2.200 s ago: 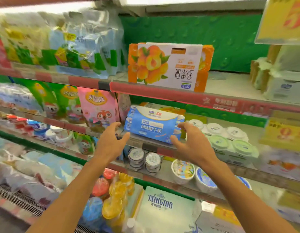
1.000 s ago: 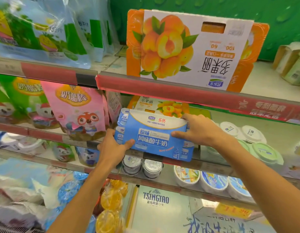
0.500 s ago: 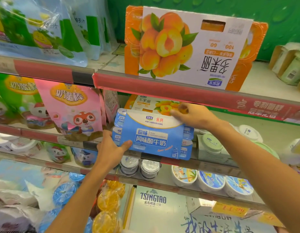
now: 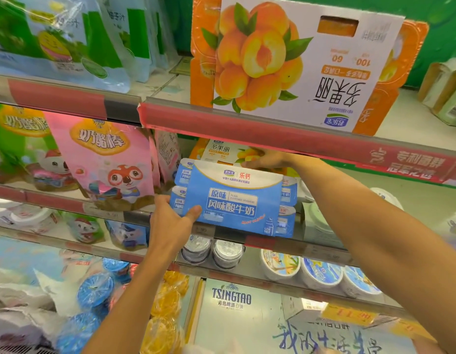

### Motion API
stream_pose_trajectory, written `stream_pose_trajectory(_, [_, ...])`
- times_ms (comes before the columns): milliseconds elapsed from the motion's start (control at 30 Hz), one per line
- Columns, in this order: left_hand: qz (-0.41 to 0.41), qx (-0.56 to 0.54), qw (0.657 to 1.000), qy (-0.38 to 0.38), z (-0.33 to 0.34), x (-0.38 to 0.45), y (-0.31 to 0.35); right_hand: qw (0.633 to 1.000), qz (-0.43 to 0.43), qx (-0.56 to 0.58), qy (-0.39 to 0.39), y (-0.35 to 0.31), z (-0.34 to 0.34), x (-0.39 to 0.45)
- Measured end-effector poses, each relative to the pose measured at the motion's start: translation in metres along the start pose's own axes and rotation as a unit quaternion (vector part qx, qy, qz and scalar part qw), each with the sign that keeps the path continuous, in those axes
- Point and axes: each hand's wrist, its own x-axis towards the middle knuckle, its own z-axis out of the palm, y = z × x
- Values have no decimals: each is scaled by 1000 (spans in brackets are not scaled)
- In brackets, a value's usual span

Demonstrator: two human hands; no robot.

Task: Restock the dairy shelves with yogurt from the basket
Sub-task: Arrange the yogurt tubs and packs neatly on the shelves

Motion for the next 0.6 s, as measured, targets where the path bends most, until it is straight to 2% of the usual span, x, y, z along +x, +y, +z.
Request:
stream_pose_trajectory(200, [-11,-8,1000,4,1,0,4,994,-37,99,-30,-6,6,-19])
stream_pose_trajectory(367, [-10,-8,1000,4,2,-3,5,997,-42,59,-17,9,5,-7])
stream_pose_trajectory(467, [-11,-11,1000,7,3,-2,6,998,-49,27,-29,2,-1,-28])
stream_pose_trajectory(600, [-10,-14,1000,14,4,-1,6,997,-75,34,4,-6,0,-47])
